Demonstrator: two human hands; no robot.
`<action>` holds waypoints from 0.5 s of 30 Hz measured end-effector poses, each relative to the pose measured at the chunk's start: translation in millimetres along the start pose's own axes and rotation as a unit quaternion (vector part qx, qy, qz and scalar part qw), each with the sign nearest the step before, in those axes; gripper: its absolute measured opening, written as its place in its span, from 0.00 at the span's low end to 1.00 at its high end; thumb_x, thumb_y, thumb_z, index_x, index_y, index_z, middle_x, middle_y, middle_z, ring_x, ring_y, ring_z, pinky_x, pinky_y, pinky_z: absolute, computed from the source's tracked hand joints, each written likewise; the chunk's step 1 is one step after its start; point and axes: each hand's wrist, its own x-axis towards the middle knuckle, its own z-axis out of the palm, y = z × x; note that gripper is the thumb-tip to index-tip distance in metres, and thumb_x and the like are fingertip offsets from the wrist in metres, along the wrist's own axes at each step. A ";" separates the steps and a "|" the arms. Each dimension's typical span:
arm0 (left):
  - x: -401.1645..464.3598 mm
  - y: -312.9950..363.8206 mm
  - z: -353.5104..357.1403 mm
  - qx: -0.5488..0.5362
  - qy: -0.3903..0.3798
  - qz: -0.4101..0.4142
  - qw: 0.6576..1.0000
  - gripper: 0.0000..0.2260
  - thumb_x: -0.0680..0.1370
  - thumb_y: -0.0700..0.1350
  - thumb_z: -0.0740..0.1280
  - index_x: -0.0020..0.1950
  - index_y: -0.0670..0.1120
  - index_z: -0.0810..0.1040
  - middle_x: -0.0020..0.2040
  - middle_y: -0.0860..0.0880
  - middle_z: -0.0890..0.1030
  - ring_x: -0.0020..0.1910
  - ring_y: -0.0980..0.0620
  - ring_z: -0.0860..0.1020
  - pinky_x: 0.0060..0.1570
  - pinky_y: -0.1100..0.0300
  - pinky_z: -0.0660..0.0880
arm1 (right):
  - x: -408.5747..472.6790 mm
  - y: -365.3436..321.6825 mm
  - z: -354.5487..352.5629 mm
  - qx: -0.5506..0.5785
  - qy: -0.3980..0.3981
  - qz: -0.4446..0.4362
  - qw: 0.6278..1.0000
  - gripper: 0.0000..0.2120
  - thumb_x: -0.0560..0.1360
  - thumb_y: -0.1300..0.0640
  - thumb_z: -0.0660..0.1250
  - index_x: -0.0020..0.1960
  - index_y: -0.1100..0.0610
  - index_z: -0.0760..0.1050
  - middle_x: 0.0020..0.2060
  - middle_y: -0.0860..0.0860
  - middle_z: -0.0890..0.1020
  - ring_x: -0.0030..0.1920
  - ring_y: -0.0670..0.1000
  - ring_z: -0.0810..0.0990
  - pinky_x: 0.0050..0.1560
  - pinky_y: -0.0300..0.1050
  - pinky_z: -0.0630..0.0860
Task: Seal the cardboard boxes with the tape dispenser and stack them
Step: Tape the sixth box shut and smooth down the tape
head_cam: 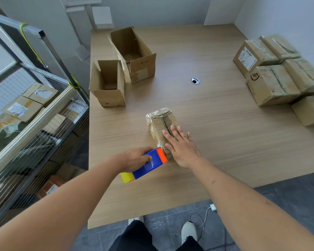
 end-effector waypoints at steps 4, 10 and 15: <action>3.2 -18.9 7.0 -0.007 0.010 -0.033 0.999 0.16 0.83 0.50 0.58 0.70 0.58 0.72 0.61 0.52 0.79 0.59 0.49 0.76 0.64 0.50 0.71 | -1.6 -0.8 -1.4 0.006 -0.001 0.000 1.000 0.26 0.86 0.43 0.44 0.82 0.41 0.39 0.82 0.48 0.38 0.81 0.52 0.36 0.80 0.57 0.40; -11.8 -62.5 28.2 -0.042 0.016 -0.042 0.998 0.18 0.83 0.54 0.56 0.73 0.63 0.68 0.58 0.54 0.80 0.56 0.50 0.78 0.64 0.47 0.72 | 0.3 -0.2 -0.2 0.009 0.009 -0.001 1.000 0.26 0.86 0.43 0.43 0.82 0.40 0.40 0.82 0.48 0.38 0.81 0.52 0.35 0.80 0.57 0.39; -10.4 -53.9 30.6 0.015 0.075 0.005 0.997 0.21 0.84 0.53 0.57 0.76 0.68 0.61 0.48 0.53 0.77 0.48 0.50 0.75 0.49 0.54 0.68 | -2.1 -1.3 -1.8 0.032 0.005 0.009 0.999 0.26 0.86 0.41 0.44 0.82 0.40 0.42 0.82 0.46 0.39 0.81 0.50 0.34 0.80 0.56 0.37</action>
